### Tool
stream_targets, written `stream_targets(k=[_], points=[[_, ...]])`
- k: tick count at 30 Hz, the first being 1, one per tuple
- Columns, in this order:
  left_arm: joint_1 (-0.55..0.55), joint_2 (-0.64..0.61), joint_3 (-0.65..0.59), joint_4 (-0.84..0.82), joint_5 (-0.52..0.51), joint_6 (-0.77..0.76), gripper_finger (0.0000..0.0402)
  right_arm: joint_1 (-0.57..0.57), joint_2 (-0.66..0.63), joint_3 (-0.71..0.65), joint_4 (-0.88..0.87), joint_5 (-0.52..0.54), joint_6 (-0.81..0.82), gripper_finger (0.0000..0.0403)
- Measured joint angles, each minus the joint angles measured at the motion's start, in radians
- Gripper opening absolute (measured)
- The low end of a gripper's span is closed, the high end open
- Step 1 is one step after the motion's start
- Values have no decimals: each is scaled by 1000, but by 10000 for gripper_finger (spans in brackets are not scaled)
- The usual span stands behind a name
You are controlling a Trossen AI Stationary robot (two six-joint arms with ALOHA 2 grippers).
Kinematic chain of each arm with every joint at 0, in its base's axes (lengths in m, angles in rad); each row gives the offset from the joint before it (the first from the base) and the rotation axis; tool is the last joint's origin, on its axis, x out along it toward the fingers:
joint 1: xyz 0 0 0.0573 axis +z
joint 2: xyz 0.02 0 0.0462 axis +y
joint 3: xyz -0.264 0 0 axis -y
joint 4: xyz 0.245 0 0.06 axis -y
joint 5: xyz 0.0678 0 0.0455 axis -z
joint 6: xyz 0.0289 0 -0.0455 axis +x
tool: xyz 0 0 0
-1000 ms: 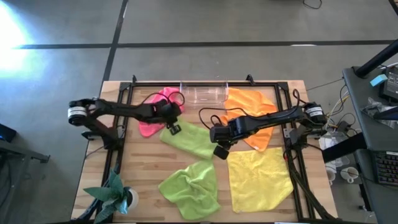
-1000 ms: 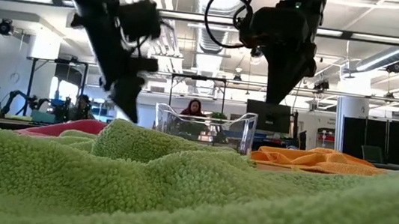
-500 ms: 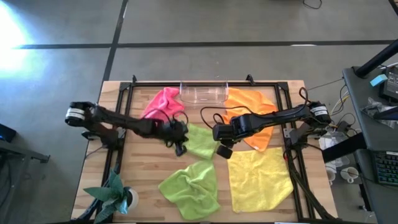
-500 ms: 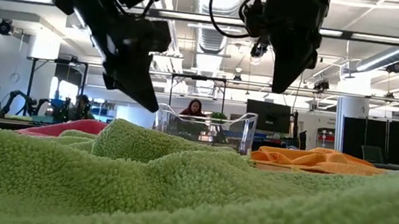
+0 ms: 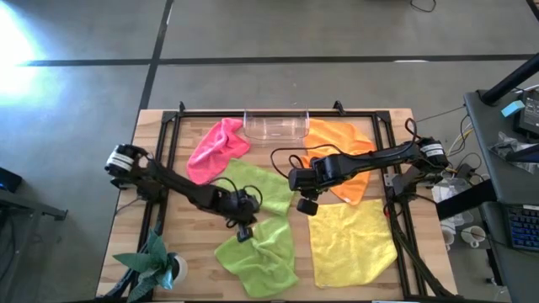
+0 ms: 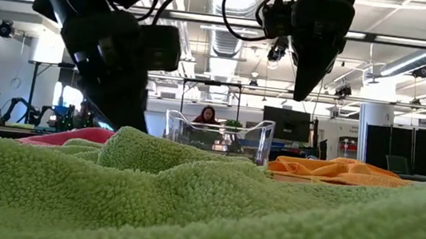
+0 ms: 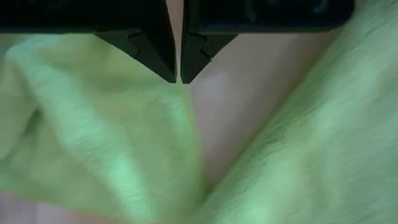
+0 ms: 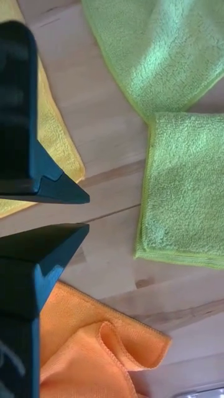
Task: Fold microfiber towels
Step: Fold the top green microfiber towel
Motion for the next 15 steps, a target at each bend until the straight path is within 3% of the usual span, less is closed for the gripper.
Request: stream_targets(k=[10, 15], points=[[-8, 160, 117, 37, 5, -4, 8, 0, 0, -1, -11, 2, -46, 49], [-31, 232, 183, 52, 89, -53, 8, 0, 0, -12, -21, 0, -79, 48]])
